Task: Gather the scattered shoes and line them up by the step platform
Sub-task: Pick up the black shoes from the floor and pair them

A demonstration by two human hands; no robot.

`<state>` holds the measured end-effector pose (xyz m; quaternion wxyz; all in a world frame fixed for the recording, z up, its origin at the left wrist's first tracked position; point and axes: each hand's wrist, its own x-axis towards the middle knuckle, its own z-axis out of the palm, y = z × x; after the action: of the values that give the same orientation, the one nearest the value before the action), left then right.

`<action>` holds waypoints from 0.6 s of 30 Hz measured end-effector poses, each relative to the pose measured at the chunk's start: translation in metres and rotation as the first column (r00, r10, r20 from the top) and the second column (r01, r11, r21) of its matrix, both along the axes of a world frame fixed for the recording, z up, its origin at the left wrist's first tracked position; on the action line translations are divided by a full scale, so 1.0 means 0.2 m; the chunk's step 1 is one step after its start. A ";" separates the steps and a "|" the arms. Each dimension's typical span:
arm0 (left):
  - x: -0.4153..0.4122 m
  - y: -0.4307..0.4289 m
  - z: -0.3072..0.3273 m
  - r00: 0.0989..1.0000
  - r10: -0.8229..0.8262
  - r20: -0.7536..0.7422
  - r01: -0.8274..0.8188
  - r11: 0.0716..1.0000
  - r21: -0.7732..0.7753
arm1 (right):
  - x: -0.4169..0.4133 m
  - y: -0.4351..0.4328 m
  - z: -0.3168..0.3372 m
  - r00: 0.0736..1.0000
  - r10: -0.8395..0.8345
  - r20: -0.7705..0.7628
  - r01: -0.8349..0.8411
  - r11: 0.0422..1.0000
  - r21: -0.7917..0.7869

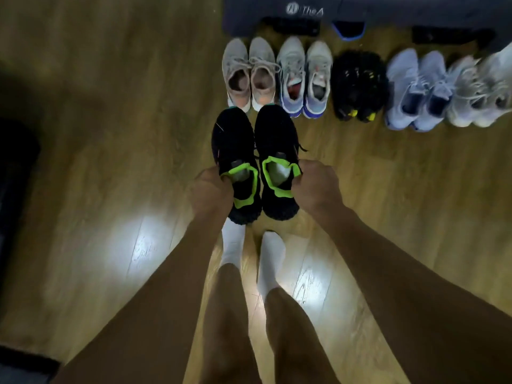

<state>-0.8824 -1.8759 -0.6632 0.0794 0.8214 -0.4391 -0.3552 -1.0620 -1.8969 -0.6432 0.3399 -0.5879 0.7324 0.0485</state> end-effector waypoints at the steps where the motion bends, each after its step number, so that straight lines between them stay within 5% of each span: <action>1: 0.01 -0.02 -0.11 1.000 0.000 -0.011 0.001 1.000 0.020 | 0.01 -0.03 -0.10 1.000 0.010 0.005 -0.010 1.000 0.014; 9: 0.13 -0.32 -1.08 0.998 -0.046 -0.036 0.052 0.978 0.200 | 0.16 -0.26 -1.08 0.999 -0.004 -0.037 0.009 0.992 0.124; 18: 0.21 -0.45 -1.55 0.999 -0.042 -0.012 0.043 0.978 0.205 | 0.23 -0.35 -1.60 0.997 -0.034 -0.069 0.039 0.997 0.071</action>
<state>-0.8411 -1.9658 -0.9727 -0.0119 0.8143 -0.4171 -0.4034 -1.0164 -1.9678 -0.9640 0.3369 -0.5599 0.7518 0.0887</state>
